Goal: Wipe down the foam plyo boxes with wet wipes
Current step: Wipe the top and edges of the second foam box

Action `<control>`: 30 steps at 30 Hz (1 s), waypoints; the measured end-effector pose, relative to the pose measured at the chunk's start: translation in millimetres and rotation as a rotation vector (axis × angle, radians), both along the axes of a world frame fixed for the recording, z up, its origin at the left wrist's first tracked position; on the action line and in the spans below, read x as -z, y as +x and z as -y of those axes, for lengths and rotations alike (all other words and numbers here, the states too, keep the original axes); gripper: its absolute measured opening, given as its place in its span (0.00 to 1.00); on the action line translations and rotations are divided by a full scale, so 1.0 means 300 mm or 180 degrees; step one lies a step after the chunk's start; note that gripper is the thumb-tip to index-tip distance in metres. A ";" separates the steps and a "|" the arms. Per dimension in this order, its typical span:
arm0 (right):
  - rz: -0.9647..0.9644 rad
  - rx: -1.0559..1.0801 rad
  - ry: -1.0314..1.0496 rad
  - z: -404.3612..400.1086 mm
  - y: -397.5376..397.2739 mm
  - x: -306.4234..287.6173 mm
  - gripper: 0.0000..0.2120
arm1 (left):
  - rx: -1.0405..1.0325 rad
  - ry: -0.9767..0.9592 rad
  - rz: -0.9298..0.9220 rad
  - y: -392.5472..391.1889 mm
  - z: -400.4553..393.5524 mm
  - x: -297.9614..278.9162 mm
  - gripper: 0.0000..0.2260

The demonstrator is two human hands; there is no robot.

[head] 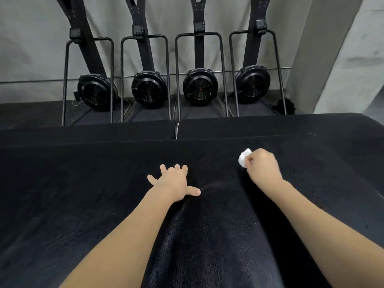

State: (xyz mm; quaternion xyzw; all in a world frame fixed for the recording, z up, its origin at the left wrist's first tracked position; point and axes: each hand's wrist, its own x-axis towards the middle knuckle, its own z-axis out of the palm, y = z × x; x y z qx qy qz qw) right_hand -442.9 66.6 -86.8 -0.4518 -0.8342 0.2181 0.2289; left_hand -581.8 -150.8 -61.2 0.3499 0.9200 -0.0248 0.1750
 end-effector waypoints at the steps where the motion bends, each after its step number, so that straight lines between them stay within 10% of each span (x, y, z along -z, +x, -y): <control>1: -0.0013 -0.0048 0.0068 0.054 -0.019 0.003 0.18 | 0.0009 -0.0015 -0.0011 0.002 0.001 0.001 0.43; 8: -0.0012 -0.1729 -0.0019 0.422 -0.096 0.010 0.14 | 0.0082 0.0084 -0.0068 0.017 0.022 0.000 0.38; 18: 0.0097 -0.0746 0.0507 0.132 0.147 -0.008 0.09 | 0.0114 0.0081 -0.0015 0.017 0.027 -0.003 0.41; 24: -0.0343 -0.0685 -0.0608 0.194 0.151 -0.076 0.07 | 0.0076 0.0083 0.0021 0.032 0.036 -0.016 0.40; 30: -0.1248 -0.0834 -0.2017 0.225 0.167 -0.121 0.10 | -0.0099 0.2134 0.0465 0.134 0.052 -0.046 0.21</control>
